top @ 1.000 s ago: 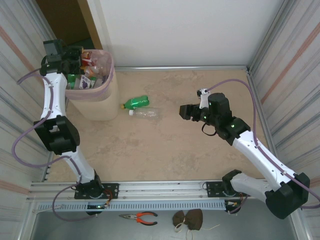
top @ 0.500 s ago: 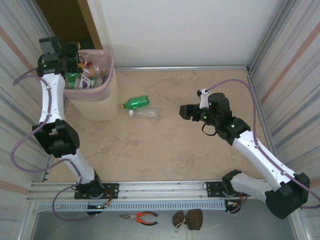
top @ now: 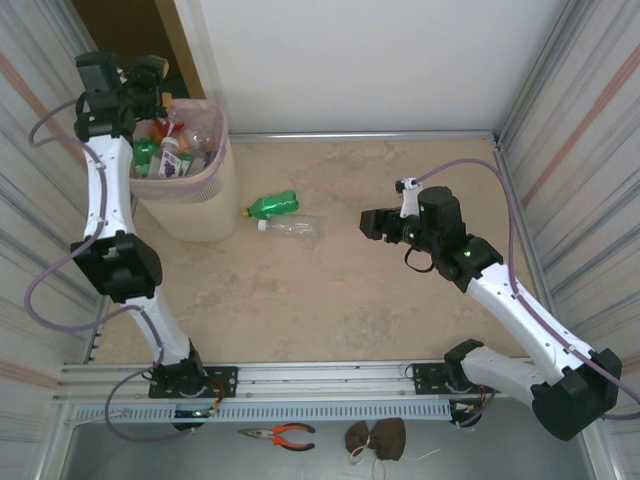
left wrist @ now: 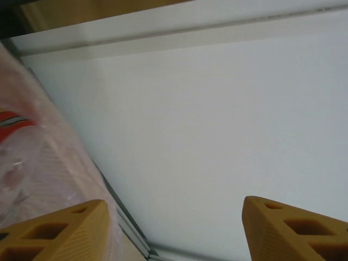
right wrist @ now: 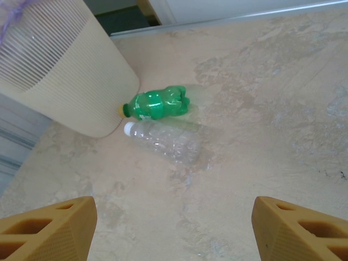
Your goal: Put the plastic bottles in the bin
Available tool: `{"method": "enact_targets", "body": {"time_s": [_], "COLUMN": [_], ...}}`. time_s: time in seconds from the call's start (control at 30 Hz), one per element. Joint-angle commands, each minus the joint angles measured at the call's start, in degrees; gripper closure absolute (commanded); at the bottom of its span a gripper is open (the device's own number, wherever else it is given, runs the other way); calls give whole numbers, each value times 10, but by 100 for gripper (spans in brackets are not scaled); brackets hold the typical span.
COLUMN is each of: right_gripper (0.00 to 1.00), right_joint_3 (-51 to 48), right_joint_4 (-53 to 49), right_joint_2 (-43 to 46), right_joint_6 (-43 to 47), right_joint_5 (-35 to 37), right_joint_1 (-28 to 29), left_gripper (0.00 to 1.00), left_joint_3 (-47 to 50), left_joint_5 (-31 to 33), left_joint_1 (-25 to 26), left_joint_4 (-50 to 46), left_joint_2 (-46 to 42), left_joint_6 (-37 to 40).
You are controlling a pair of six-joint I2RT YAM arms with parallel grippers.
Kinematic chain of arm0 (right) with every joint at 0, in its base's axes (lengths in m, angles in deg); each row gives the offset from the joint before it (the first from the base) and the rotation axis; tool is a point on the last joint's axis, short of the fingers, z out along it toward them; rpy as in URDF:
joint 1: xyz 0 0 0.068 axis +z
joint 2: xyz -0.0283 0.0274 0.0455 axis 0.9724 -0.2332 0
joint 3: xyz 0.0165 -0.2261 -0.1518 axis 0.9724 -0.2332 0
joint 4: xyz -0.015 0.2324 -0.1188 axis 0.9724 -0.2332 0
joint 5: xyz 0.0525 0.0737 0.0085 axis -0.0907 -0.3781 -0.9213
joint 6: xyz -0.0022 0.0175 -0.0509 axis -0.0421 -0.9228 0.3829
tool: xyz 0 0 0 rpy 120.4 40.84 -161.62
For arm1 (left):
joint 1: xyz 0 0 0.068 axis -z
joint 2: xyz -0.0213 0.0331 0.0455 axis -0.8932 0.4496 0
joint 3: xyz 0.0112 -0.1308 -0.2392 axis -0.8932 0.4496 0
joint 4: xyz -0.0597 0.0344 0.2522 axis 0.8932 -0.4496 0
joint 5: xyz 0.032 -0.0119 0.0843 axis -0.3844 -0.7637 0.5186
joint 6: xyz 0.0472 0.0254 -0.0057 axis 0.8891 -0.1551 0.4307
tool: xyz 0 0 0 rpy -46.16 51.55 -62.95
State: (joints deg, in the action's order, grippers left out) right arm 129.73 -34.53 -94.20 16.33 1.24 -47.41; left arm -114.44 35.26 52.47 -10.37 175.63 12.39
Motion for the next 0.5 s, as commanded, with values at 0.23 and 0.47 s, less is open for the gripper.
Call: {"method": "enact_targets", "body": {"time_s": [0.23, 0.47], "right_gripper": [26, 26], "right_joint_3": [-8, -6], "right_joint_4": [-8, -11], "right_joint_2": [13, 16], "right_joint_6": [10, 10], "right_joint_5": [8, 7], "right_joint_1": [-5, -5], "left_gripper": [40, 37], "left_joint_3": [-49, 27], "left_joint_5": [32, 77], "left_joint_1": [-1, -17], "left_joint_4": [-96, -124], "left_joint_2": [60, 36], "left_joint_6": [98, 113]}}
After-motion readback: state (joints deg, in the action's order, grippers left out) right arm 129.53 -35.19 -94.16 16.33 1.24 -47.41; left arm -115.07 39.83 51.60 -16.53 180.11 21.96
